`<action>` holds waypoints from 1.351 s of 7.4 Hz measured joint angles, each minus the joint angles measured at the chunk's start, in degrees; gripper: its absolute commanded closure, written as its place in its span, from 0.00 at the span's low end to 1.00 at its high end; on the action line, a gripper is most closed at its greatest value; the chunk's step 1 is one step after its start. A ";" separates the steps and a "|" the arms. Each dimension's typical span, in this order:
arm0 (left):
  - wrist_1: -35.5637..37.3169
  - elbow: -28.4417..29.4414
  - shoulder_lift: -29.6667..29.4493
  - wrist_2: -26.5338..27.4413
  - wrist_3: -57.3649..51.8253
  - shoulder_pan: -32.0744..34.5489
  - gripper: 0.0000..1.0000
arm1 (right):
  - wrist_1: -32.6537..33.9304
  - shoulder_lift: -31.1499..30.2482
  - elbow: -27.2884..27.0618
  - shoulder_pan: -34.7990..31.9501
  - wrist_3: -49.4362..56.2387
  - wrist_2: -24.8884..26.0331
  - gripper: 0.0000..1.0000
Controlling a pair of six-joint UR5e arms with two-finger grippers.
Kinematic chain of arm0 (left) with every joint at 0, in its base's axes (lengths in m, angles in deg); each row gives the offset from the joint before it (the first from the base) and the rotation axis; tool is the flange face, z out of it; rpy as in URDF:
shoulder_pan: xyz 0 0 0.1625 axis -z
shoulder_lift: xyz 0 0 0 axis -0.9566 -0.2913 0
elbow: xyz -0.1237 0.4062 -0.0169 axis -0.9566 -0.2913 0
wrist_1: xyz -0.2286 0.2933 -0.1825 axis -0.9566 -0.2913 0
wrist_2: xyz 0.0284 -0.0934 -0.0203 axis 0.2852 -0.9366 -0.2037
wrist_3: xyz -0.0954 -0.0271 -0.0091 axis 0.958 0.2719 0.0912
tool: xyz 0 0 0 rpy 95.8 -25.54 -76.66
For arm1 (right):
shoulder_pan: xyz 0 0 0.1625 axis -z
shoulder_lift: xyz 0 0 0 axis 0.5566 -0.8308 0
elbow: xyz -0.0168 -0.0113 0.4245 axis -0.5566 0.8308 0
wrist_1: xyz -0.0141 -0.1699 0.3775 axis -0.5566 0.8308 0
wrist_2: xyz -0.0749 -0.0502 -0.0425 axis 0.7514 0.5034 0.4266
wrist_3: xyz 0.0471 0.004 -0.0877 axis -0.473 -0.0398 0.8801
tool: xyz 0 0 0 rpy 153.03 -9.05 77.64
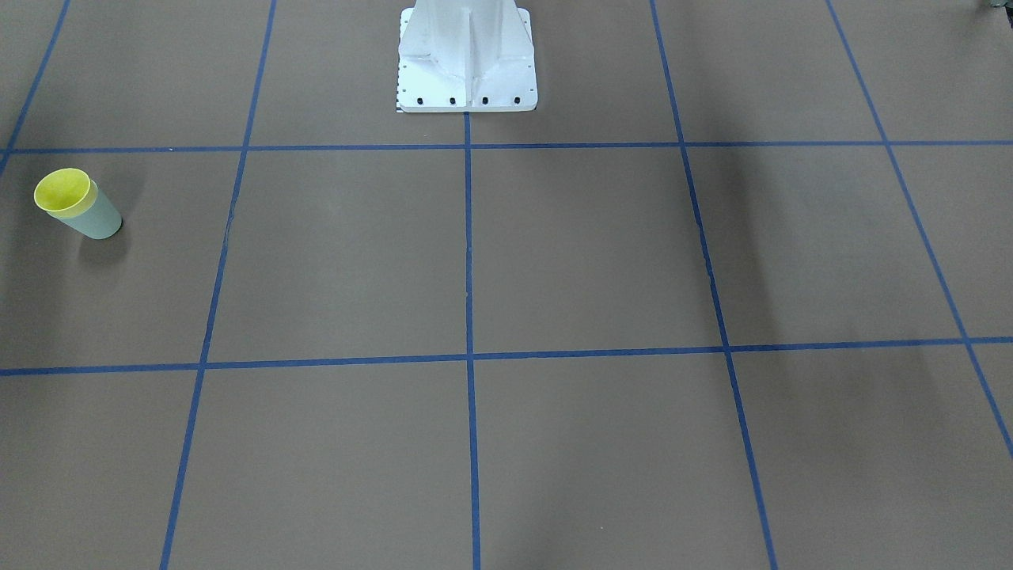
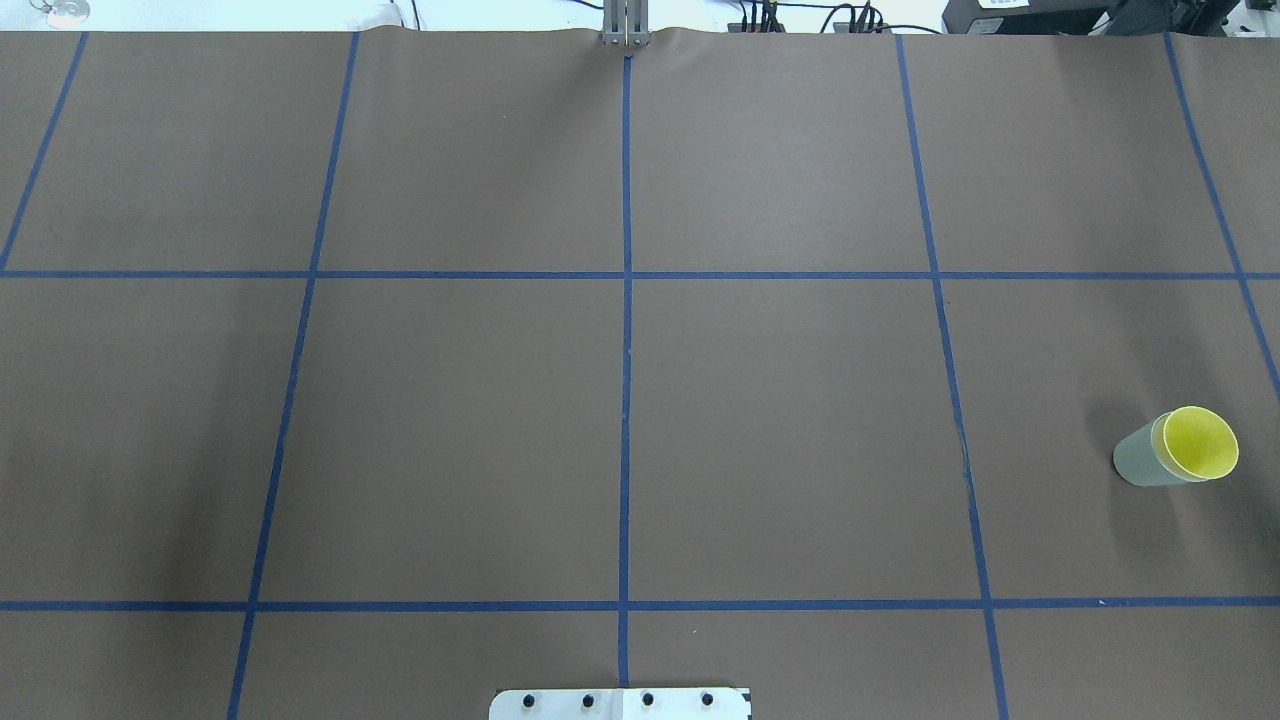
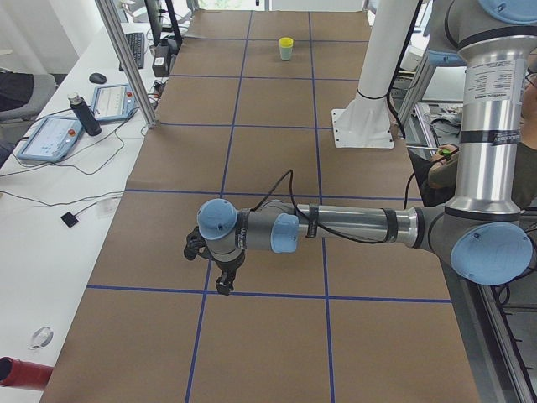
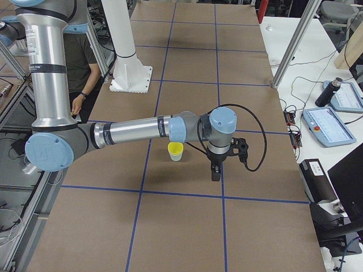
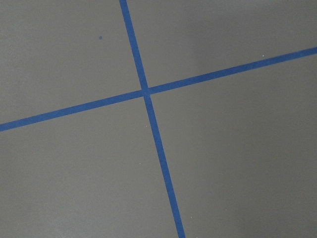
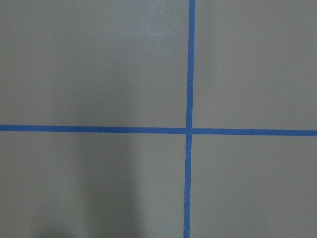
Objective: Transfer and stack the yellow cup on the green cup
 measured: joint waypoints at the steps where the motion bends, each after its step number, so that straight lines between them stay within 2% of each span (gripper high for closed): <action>1: 0.25 -1.20 0.45 -0.37 0.12 0.37 0.00 | 0.03 -0.33 0.19 0.00 0.00 -0.08 0.00; 4: 0.39 -5.69 4.56 0.65 1.22 1.02 0.00 | -0.17 -0.86 0.45 0.18 -0.01 -0.43 0.00; 10: -0.19 -4.93 7.94 0.82 1.31 1.35 0.00 | -0.94 -4.94 0.43 0.27 0.65 0.14 0.00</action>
